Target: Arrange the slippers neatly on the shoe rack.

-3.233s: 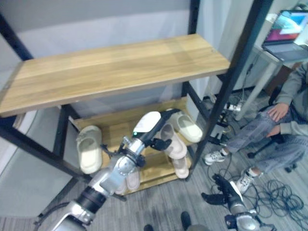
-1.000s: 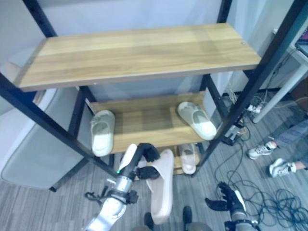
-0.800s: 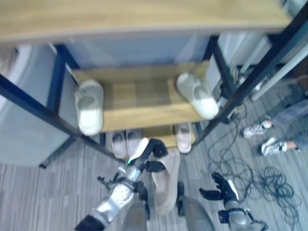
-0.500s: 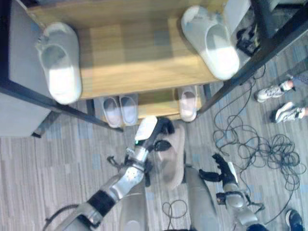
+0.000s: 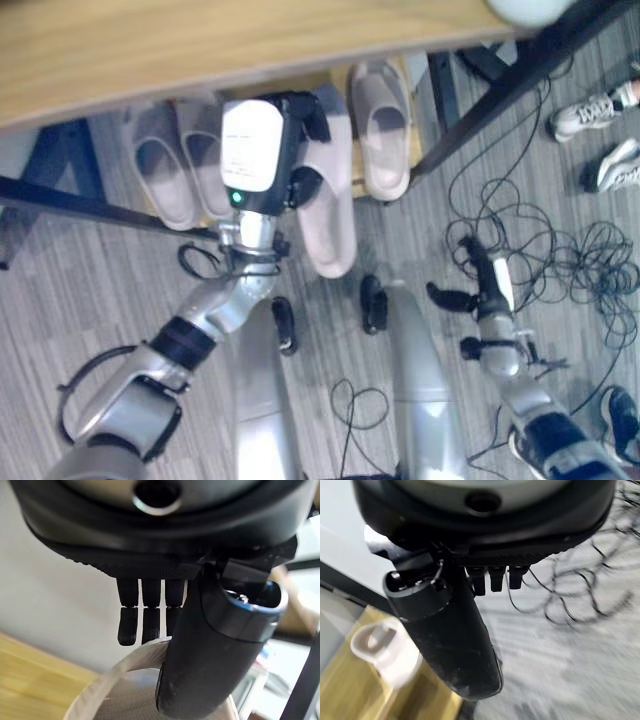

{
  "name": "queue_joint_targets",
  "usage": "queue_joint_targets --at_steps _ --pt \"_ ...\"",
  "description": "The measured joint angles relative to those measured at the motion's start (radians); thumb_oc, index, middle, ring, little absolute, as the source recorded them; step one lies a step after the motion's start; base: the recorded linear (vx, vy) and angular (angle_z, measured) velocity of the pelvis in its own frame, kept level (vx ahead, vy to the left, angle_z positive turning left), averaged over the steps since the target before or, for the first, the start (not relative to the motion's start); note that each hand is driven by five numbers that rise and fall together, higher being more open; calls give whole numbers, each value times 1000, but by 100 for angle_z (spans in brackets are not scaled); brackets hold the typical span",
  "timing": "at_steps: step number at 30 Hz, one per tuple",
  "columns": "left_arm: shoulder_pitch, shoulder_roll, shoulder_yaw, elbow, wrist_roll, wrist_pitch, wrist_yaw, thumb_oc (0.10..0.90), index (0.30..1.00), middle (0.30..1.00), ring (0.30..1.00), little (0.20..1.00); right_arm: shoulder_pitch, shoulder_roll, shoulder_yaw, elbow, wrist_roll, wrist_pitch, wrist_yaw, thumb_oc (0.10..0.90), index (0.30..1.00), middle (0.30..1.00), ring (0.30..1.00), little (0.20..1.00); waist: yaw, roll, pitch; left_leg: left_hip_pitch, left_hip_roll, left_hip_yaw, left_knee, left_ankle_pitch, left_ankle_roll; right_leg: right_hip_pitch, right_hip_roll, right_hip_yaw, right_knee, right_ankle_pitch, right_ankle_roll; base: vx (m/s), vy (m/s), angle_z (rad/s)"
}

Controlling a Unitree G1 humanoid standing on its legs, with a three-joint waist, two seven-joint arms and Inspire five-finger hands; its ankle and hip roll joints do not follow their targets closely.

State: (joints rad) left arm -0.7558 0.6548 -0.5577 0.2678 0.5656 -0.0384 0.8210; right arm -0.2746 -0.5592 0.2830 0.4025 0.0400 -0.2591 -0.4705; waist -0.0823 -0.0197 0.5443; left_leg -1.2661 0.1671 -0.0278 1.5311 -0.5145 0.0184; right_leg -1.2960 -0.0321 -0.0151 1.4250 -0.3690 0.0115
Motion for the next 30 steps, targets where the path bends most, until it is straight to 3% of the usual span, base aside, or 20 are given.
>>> queue_joint_targets --at_steps 2,7,8,9,12,13,14,19,23,26,27,28,29,30 --pt "-68 47 -25 24 -2 17 -1 400 300 300 300 300 -6 -49 -29 -57 -1 -15 -16 800 900 900 900 900 0 1 3 -67 7 -18 108 -41 21 -68 4 -4 103 -29 -7 37 79 -9" --pt "-169 113 -43 45 -1 39 -4 400 300 300 300 300 2 -97 -73 -113 2 -35 -25 800 900 900 900 900 -5 1 3 -172 8 -50 301 -112 10 -175 5 -5 288 -86 -9 45 93 -3" --pt "-187 118 -45 52 -1 46 -2 400 300 300 300 300 7 -94 -74 -116 2 -37 -25 800 900 900 900 900 -13 0 3 -193 3 -57 344 -118 -10 -196 -4 -5 331 -93 12 46 74 4" --pt "-240 125 -84 91 -1 54 -3 400 300 300 300 300 24 -95 -73 -123 3 -38 -20 800 900 900 900 900 -17 1 3 -215 3 -70 407 -152 -2 -215 -5 -5 392 -125 5 56 87 0" --pt "-366 194 -200 187 0 64 3 400 300 300 300 300 101 -113 -87 -178 1 -45 -6 800 900 900 900 900 -45 -1 4 -299 3 -76 577 -207 -15 -315 -2 21 551 -158 35 83 165 -11" --pt "-427 240 -239 234 0 75 -3 400 300 300 300 300 194 -122 -151 -254 1 -63 6 800 900 900 900 900 -57 0 3 -356 8 -77 671 -250 14 -388 7 39 636 -179 33 42 76 -17" --pt "-446 251 -239 252 -6 89 -3 400 300 300 300 300 233 -120 -170 -251 2 -73 5 800 900 900 900 900 -71 -2 4 -383 7 -75 705 -263 14 -417 8 48 668 -185 45 35 69 -15" --pt "-487 246 -317 296 -10 83 -11 400 300 300 300 300 375 -114 -179 -228 22 -63 17 800 900 900 900 900 -104 -6 4 -376 18 -53 767 -314 29 -431 24 79 725 -208 63 3 36 -6" --pt "-570 213 -412 410 -13 74 -43 400 300 300 300 300 375 -115 -179 -231 61 -67 25 800 900 900 900 900 -129 -21 4 -351 29 -33 772 -328 42 -426 37 94 733 -209 66 -9 24 -7" --pt "-578 188 -409 434 -53 75 -57 400 300 300 300 300 365 -131 -180 -248 62 -74 32 800 900 900 900 900 -133 -29 4 -334 37 -41 770 -333 31 -415 43 88 731 -209 63 -18 -6 -6" --pt "-578 155 -383 442 -75 75 -70 427 340 340 340 340 385 -159 -198 -274 61 -74 37 800 900 900 900 900 -129 -31 3 -334 36 -47 771 -334 29 -415 43 86 732 -210 62 0 0 0" --pt "-579 146 -379 449 -91 75 -72 682 724 724 724 724 385 -162 -204 -281 61 -75 42 800 900 900 900 900 -131 -37 3 -333 37 -47 772 -335 27 -415 44 86 734 -211 62 0 0 0" --pt "-583 139 -379 462 -92 75 -82 800 900 900 900 900 381 -164 -211 -286 61 -77 48 800 900 900 900 900 -134 -43 3 -332 37 -49 776 -337 24 -415 44 86 738 -213 60 0 0 0" --pt "-585 135 -379 465 -92 75 -88 800 900 900 900 900 381 -164 -217 -286 61 -78 49 800 900 900 900 900 -135 -43 3 -333 37 -51 777 -337 23 -415 43 84 738 -213 59 0 0 0"
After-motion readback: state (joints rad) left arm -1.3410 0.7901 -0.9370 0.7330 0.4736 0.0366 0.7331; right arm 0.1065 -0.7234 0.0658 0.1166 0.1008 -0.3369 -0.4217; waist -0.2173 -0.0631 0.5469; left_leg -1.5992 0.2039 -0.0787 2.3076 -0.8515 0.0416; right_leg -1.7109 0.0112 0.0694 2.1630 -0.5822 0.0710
